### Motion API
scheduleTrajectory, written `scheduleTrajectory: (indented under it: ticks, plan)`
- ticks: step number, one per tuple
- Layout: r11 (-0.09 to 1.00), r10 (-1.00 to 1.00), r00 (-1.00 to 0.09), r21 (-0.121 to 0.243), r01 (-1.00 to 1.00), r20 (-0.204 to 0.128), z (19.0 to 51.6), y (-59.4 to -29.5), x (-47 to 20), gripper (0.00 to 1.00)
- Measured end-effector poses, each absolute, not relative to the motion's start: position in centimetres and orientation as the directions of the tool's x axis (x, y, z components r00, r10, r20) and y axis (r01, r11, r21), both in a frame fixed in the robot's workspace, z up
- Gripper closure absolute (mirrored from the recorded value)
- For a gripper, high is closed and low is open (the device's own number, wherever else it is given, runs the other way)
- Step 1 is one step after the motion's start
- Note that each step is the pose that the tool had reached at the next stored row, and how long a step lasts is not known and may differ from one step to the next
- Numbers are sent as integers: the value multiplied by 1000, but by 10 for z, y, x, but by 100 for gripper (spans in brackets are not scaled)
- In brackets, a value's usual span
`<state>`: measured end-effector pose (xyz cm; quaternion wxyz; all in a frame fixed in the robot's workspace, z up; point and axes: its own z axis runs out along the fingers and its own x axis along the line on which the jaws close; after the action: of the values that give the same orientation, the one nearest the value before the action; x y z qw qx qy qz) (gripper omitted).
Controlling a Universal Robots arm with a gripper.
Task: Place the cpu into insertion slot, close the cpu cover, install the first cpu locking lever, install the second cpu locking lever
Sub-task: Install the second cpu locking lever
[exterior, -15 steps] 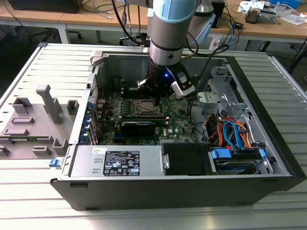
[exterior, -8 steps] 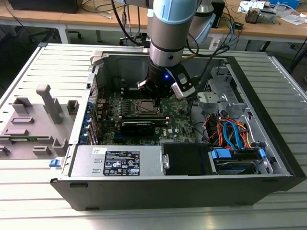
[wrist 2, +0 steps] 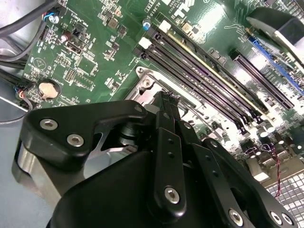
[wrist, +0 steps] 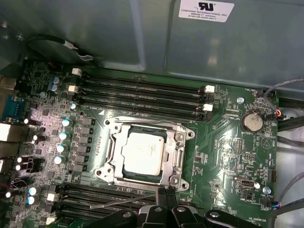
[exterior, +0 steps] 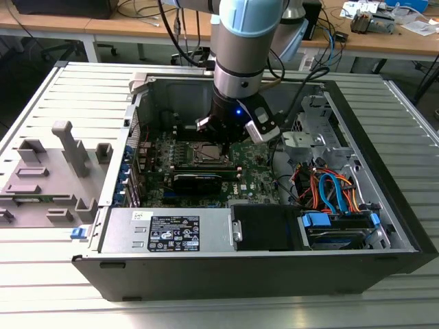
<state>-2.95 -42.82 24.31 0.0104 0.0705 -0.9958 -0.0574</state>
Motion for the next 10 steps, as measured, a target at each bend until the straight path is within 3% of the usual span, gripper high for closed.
scheduleTrajectory:
  ticks: [10]
  plan:
    - [983, -142, -990, 116, -139, 13, 243, -435, -30, 89]
